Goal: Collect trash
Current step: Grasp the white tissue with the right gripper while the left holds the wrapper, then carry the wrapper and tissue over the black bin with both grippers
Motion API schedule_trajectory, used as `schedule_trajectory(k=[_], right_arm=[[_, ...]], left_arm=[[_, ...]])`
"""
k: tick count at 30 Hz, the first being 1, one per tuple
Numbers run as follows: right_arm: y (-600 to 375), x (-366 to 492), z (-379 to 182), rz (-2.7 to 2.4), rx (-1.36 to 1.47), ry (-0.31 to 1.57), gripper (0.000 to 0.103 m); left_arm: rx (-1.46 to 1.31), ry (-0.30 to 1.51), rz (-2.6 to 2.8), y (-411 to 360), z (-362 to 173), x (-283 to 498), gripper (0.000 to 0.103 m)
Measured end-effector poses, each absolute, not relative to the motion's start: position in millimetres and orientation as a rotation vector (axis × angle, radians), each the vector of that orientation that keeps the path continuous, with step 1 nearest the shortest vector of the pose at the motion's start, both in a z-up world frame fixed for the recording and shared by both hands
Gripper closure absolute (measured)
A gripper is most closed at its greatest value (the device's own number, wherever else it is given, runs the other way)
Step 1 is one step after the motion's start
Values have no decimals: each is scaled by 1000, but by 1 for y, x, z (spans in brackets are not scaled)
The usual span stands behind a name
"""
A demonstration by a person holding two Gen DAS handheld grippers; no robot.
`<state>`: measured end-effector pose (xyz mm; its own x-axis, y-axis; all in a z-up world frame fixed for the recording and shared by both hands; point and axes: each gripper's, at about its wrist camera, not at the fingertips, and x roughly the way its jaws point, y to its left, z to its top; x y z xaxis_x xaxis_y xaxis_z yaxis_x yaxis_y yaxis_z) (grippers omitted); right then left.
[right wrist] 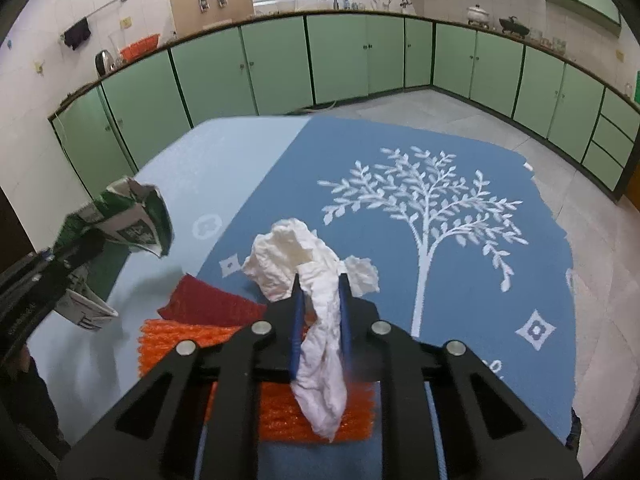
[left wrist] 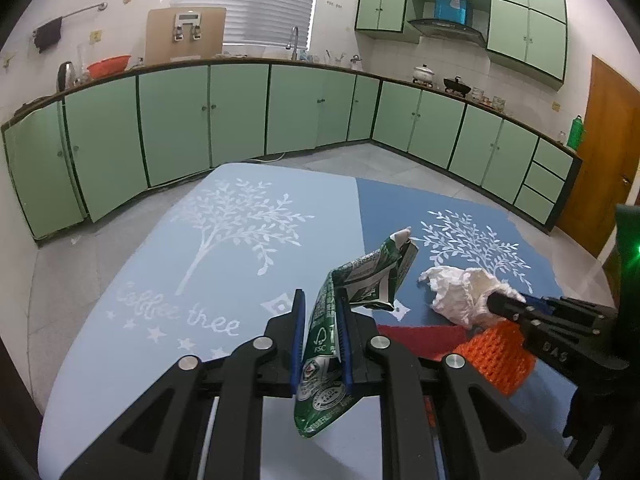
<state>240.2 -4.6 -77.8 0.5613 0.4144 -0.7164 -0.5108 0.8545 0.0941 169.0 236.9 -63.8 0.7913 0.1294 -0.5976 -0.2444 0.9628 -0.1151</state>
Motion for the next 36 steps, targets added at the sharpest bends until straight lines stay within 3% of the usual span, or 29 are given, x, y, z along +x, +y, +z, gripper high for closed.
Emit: schedule_trajectory(k=[16,36], right_arm=[[-79,220,-21,545,97,648,86],[-150,164,6,423,95,568,88]], left_arm=[[-187,571,128,205,-35,161,88],[-155,538,-30,119,-14,149,88]])
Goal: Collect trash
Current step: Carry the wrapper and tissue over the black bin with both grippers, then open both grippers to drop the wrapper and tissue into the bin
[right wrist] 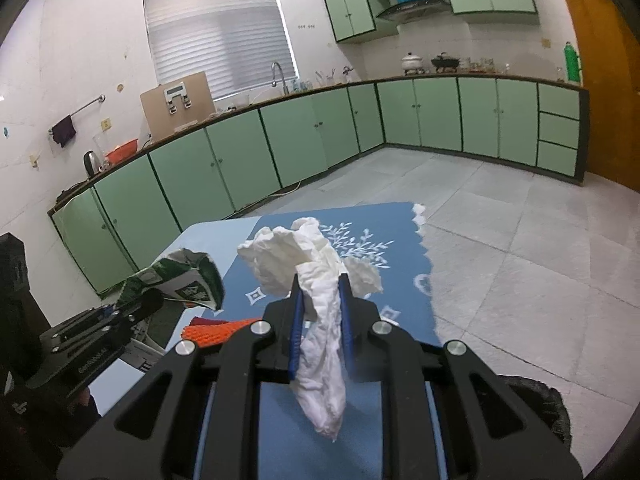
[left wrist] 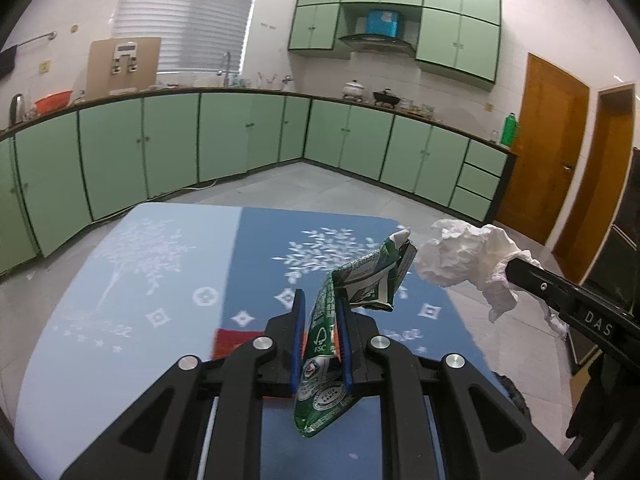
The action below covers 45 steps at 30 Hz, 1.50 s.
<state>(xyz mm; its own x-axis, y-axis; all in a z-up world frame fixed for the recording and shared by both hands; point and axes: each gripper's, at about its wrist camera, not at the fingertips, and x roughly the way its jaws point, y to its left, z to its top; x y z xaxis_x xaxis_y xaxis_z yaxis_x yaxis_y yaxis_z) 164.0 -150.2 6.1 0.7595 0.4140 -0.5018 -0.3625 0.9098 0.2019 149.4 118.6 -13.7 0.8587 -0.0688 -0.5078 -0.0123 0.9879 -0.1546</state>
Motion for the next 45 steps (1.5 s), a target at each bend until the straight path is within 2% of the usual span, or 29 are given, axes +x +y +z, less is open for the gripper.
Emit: schedule_trajectory(k=[19,45], right_arm=[[-256,96,7,231,96,530,88],[-375,53,-66,-98,155,649,88]], left_arm=[[-87,526,-261,4,-5,135,88],[81,665,-544,-162,-63,143,88]])
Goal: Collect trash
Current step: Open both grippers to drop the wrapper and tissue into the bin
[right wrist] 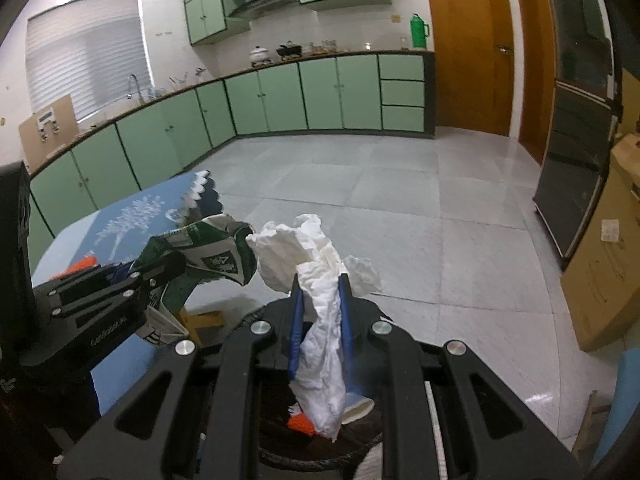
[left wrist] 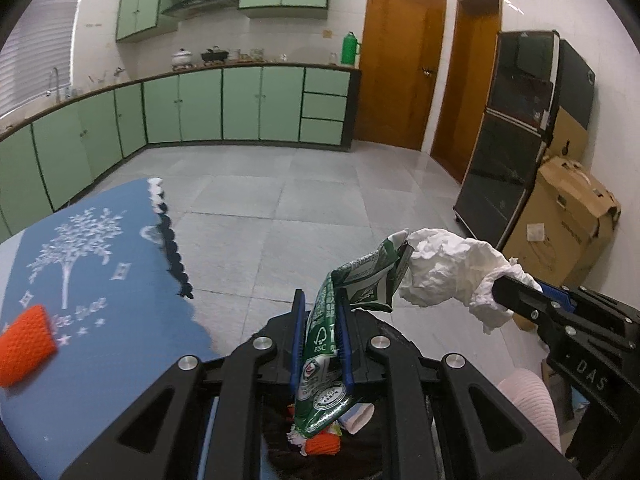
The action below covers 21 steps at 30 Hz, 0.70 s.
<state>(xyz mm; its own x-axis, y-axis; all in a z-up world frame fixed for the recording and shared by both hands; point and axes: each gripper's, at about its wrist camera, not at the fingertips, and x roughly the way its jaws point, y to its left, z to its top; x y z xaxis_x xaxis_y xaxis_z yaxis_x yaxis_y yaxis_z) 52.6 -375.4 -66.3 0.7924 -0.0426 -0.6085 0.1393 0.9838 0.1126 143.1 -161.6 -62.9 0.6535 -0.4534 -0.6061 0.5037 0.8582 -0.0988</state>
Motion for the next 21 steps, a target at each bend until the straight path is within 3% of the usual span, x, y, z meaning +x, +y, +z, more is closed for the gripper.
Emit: schedule_trajectory(k=[7,8,9,10,12,14,16,19,21], right_arm=[[-385,60,-90,-116,190,704,84],[-385,62,-92,-112,193,713,83],[-386,63,-96,-107,198,721,81],[-387,65,-100,-104,207,727,77],[-388,68,-106,-106,215,744,68],[-390,69,-110,-117,219,755,49],[-391,69,-112,-127,217,758,41],[-390,67,-109,-159,209,745,17],[-387,65,-105,-160,216,727,15]], left_arm=[[100,738,-583,-181,-83,157,87],[98,743,-592,-182,-84,158,84],[95,745,-599,-181,-84,159,72],[88,743,-605,-180,-83,160,64],[77,741,-616,-180,-82,162,61],[63,740,-620,-175,-79,164,57],[46,733,-609,-169,-76,167,51],[20,723,-584,-155,-71,172,48],[4,710,-556,-143,-66,174,45]])
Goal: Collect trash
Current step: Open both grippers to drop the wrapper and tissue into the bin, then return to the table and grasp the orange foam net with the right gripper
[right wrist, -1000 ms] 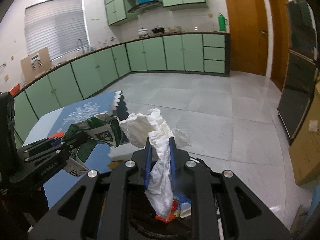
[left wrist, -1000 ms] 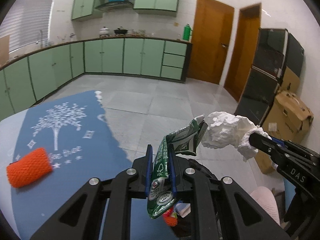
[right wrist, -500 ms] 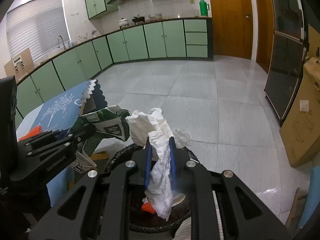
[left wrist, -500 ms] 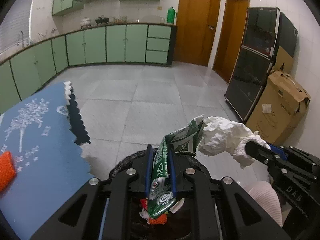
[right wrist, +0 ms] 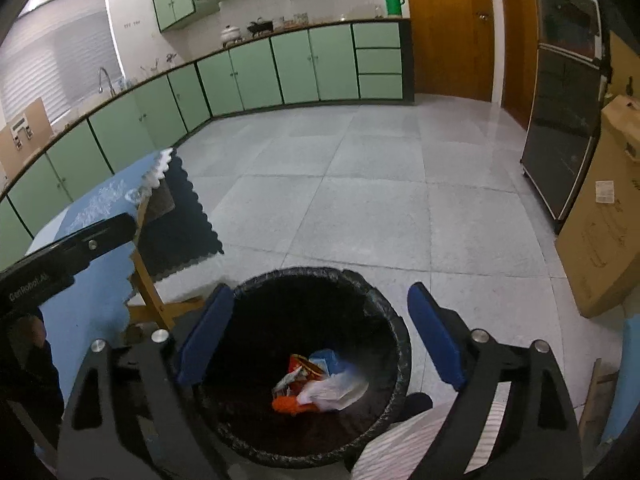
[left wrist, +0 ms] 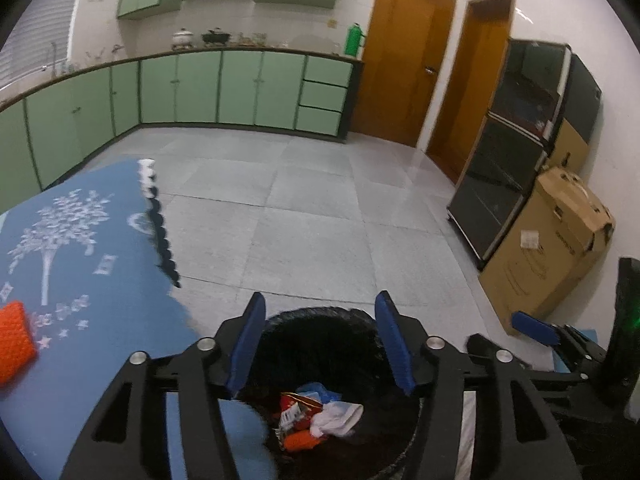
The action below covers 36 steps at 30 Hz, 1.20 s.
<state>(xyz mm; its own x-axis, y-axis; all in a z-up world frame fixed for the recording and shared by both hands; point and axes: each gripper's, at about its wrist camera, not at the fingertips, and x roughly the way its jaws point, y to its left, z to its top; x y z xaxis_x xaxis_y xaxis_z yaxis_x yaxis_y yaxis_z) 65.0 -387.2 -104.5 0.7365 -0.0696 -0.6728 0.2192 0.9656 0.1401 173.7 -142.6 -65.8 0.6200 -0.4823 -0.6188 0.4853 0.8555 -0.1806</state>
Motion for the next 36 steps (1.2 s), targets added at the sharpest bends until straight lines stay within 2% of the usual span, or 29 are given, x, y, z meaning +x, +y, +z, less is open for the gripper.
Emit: schedule_trajectory(k=[7,22,36], right_arm=[[-358,75,-80,-96,205,678,13],[-201,139,-43,252,90,630,13],[-64,167,-52,480,-7,667,13]], left_arm=[[-21,652,-440,-87,-49,171,38],[-72,587,13,100,-40,154,37],[-119,602,221,207,-53,133,37]])
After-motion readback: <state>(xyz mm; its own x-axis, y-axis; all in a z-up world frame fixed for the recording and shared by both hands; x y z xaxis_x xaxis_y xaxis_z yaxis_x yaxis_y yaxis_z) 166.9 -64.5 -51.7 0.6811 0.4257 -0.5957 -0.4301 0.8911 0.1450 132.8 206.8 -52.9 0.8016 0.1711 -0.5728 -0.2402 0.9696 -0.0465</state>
